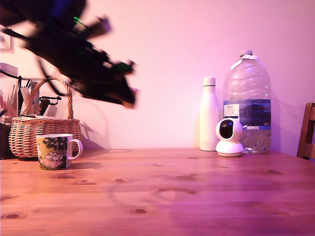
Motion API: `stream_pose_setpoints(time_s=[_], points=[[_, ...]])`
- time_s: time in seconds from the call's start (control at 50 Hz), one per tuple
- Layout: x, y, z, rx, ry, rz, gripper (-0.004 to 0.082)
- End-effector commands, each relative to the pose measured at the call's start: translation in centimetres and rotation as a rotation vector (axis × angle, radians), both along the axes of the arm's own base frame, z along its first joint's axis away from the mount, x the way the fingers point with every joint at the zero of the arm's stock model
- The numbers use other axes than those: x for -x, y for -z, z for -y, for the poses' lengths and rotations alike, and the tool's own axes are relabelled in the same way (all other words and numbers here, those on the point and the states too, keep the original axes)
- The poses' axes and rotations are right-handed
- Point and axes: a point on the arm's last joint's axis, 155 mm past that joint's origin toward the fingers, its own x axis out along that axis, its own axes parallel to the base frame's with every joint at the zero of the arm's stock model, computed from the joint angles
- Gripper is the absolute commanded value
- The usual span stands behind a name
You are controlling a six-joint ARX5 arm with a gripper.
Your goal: Pick up the coffee capsules from the table one by one and drop them inside the nearest coffee cup
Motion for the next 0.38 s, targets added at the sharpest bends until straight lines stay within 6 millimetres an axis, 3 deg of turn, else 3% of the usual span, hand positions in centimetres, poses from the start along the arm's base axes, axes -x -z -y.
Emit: stream_pose_setpoints(time_s=[0.0, 0.36], points=[[0.8, 1.3, -1.1, -0.019, -0.012, -0.019, 0.0231], [2.1, 0.6, -5.6, -0.006, -0.094, 0.005, 0.0231]])
